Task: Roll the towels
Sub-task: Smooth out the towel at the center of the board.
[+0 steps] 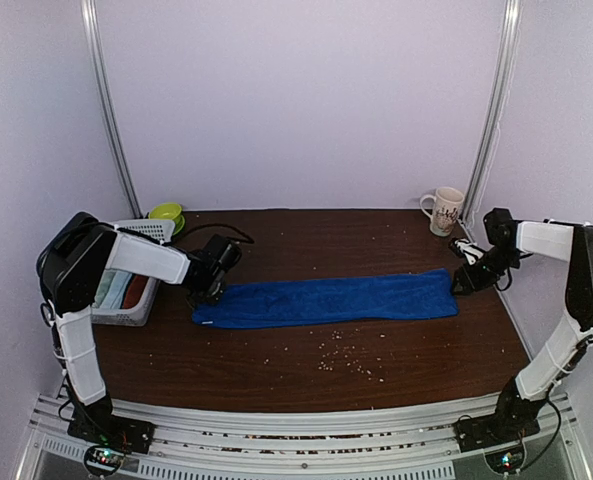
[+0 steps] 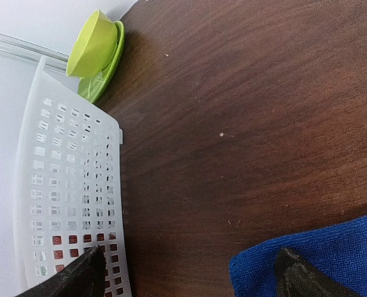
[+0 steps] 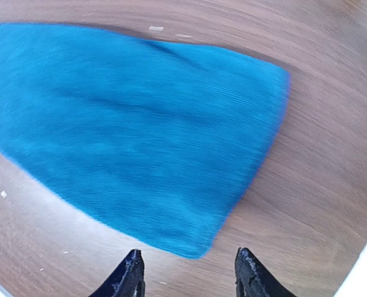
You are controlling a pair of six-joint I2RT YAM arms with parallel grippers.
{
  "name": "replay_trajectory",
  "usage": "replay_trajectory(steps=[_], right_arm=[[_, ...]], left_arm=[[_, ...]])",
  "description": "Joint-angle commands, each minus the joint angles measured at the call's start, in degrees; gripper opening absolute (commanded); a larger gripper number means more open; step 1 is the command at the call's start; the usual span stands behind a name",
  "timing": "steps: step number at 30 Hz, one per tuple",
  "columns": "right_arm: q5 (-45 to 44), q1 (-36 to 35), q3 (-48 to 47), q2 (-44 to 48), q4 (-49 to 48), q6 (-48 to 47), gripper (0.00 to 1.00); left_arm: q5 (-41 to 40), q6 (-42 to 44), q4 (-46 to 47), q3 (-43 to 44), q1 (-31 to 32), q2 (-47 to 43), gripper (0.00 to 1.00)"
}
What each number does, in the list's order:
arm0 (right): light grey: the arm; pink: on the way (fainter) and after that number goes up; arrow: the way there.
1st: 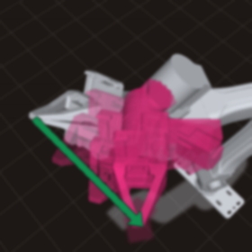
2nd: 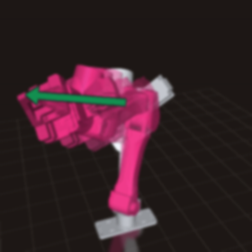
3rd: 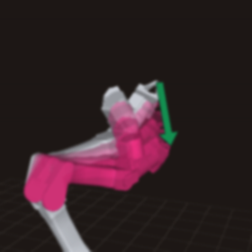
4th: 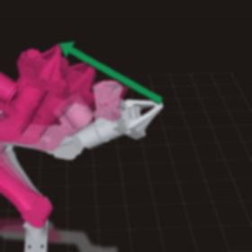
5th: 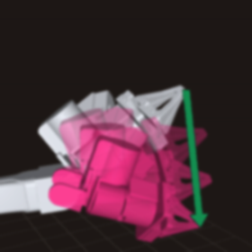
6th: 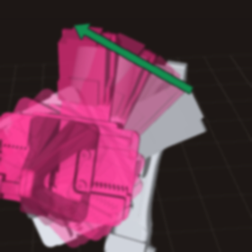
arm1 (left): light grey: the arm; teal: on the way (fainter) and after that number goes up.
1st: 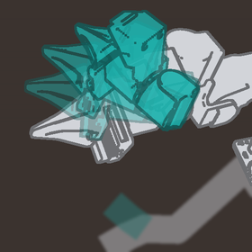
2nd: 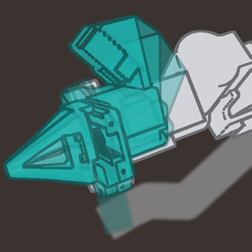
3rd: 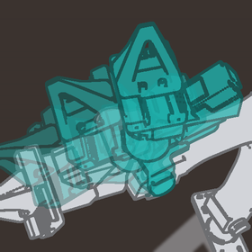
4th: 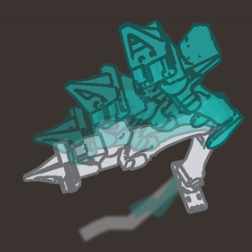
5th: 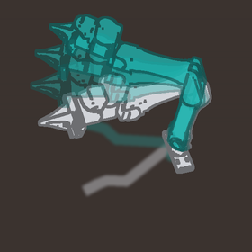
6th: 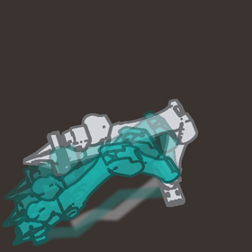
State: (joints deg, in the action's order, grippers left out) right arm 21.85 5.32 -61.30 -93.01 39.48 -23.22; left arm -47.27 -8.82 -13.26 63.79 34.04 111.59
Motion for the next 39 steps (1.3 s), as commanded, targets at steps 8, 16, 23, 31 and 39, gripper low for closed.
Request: replay_trajectory(steps=[8, 16, 23, 31, 39], right_arm=[[0.94, -7.27, 1.35, -5.77, 1.82, -2.85, 0.48], [-5.84, -7.35, 1.16, -9.74, -1.09, -0.92, 0.46], [-10.58, -7.00, 3.81, -6.06, 0.12, -1.87, 0.46], [-2.82, -7.61, 0.73, -3.57, 7.62, -5.95, 0.46], [5.04, -8.77, -10.23, -2.75, 10.93, -6.55, 0.51]], left_arm=[[-1.12, 0.82, -0.50, 2.18, -0.60, 4.33, 0.98], [-1.87, 0.90, -0.09, 3.21, -0.85, 5.81, 0.98], [-6.19, -0.62, -2.06, 4.24, -2.13, 7.84, 0.98], [-0.48, -1.25, -1.43, 2.87, -1.69, 1.21, 0.98], [3.99, -3.05, -5.90, -0.32, 0.82, -13.58, 0.98]])
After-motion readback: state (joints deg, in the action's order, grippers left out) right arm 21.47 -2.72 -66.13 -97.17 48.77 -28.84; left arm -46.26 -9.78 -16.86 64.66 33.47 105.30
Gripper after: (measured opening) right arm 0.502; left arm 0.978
